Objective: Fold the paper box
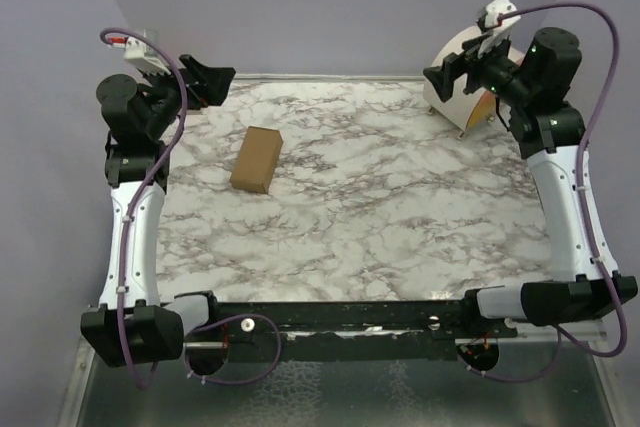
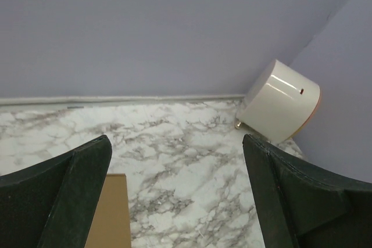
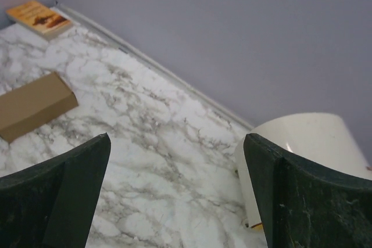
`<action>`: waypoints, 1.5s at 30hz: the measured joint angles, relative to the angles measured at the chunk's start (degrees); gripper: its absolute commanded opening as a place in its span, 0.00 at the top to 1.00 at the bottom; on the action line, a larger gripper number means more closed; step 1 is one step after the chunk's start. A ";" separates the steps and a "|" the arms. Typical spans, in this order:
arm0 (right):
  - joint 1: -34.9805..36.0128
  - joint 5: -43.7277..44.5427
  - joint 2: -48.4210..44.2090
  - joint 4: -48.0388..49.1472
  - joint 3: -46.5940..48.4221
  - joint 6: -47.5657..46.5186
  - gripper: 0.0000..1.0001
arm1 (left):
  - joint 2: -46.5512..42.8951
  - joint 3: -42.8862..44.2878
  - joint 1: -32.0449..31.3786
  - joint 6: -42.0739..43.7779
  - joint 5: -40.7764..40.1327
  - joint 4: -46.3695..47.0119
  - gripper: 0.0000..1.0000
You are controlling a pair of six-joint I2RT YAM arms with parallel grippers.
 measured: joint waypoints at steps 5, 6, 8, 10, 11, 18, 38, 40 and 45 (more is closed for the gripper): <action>-0.04 0.28 -1.29 -1.55 8.46 1.49 0.01 | -1.46 9.27 0.00 4.81 -2.75 -8.35 0.01; -0.04 0.20 -1.70 -2.01 9.38 2.08 0.01 | -1.49 10.62 0.00 5.44 -3.02 -9.53 0.01; -0.04 0.13 -2.47 -2.69 10.08 3.39 0.01 | -1.66 12.46 0.00 6.58 -3.32 -11.72 0.01; -0.04 0.17 -3.08 -3.26 10.19 5.16 0.01 | -1.99 13.00 0.00 7.30 -3.39 -12.87 0.01; -0.04 0.39 -3.37 -3.54 10.16 6.51 0.01 | -2.23 13.07 0.00 7.54 -3.39 -13.49 0.01; -0.04 3.19 -4.00 -3.93 9.53 11.54 0.01 | -2.89 12.50 0.00 8.17 -3.34 -15.45 0.01; -0.04 4.61 -5.44 -3.93 6.49 12.70 0.01 | -3.10 10.67 0.00 8.22 -2.36 -14.95 0.01; -0.04 4.61 -5.44 -3.93 6.10 12.31 0.01 | -3.10 10.19 0.00 7.96 -2.12 -14.38 0.01; -0.04 3.96 -5.44 -3.91 5.88 10.75 0.01 | -3.13 7.13 0.00 6.19 -0.22 -10.88 0.01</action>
